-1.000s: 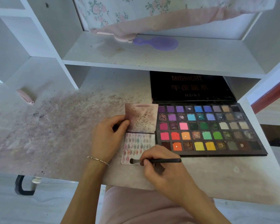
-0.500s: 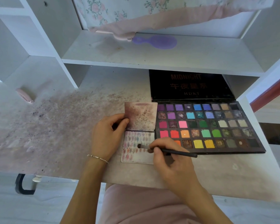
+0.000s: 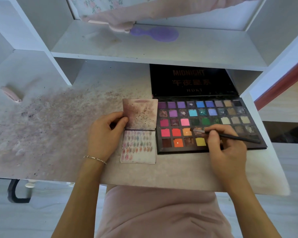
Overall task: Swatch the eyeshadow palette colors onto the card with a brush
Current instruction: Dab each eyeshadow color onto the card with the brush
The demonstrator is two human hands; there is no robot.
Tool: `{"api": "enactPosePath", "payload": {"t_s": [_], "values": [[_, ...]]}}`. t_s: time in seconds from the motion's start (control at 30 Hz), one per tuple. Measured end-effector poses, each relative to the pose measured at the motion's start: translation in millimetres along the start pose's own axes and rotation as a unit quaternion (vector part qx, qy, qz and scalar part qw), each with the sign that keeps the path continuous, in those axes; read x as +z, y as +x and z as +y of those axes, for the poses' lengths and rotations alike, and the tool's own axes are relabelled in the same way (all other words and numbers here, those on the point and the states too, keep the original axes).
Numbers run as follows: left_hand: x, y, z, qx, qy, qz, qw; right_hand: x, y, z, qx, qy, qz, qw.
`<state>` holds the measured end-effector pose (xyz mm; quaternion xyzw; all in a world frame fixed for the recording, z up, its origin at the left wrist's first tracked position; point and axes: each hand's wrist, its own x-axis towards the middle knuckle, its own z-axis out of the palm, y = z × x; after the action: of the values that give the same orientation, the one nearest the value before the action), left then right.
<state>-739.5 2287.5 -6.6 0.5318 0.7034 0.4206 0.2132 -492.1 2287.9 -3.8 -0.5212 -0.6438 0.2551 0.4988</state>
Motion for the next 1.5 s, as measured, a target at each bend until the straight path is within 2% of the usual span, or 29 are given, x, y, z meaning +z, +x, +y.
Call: {"api": "enactPosePath", "payload": {"t_s": [0.57, 0.8, 1.23, 1.37, 1.5], "values": [[1.7, 0.9, -2.7, 0.022, 0.012, 0.010, 1.000, -5.6, 2.0, 2.3, 0.022, -0.049, -0.001, 0.999], [1.8, 1.4, -3.3, 0.031, 0.022, 0.012, 0.999, -5.5, 2.6, 0.5, 0.017, -0.048, -0.012, 0.999], [1.5, 1.4, -4.5, 0.045, 0.020, 0.016, 0.999, -5.4, 1.4, -0.2, 0.015, -0.038, 0.014, 0.999], [1.6, 1.4, -3.8, 0.044, 0.015, 0.015, 0.999, 3.9, -2.2, -6.0, -0.007, -0.005, -0.006, 1.000], [1.6, 1.6, -3.5, 0.044, 0.015, 0.016, 0.999, 24.8, -10.0, -20.4, -0.025, 0.052, -0.069, 0.996]]}}
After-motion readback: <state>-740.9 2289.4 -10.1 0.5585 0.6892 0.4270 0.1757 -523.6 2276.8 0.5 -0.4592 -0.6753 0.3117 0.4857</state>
